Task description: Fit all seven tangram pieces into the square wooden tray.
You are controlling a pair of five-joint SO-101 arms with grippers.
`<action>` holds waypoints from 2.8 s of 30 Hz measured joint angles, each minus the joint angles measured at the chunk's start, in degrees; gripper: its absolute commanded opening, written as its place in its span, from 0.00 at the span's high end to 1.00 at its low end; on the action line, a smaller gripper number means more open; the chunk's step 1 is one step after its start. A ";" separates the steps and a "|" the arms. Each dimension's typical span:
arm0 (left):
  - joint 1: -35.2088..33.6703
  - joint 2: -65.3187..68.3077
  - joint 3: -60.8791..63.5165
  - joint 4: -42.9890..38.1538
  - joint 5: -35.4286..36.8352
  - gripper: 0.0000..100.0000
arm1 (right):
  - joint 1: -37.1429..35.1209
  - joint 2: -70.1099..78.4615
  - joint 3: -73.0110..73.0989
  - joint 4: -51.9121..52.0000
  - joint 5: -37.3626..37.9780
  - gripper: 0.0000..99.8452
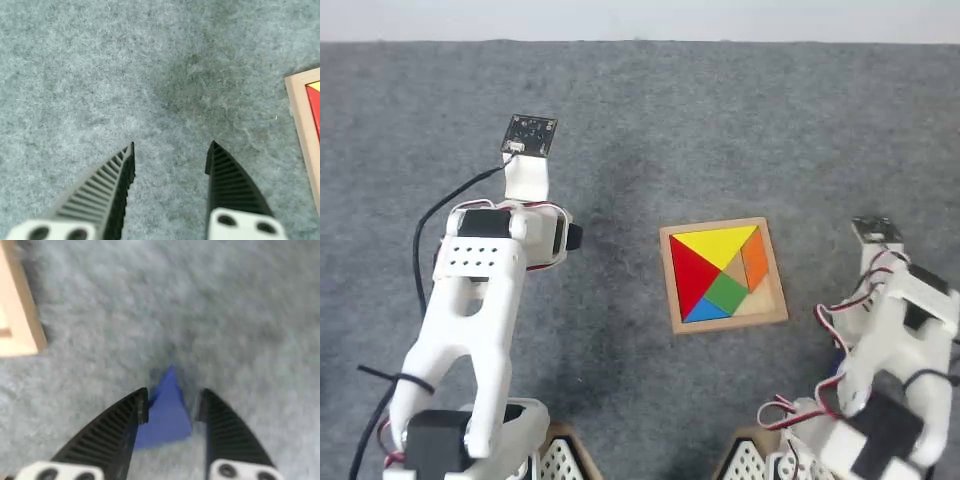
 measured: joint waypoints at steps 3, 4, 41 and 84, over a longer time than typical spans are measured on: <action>0.00 0.00 0.00 0.00 0.00 0.77 | 0.26 -3.96 0.00 4.92 -0.53 0.73; 0.00 0.00 0.00 0.00 0.00 0.77 | 0.35 -4.84 0.00 6.07 -0.62 0.73; 0.00 0.00 0.00 0.00 0.00 0.77 | -1.76 -7.38 7.82 -0.53 -11.43 0.86; 0.00 0.00 0.00 0.00 0.00 0.77 | -7.12 3.08 2.73 -7.30 -11.60 0.90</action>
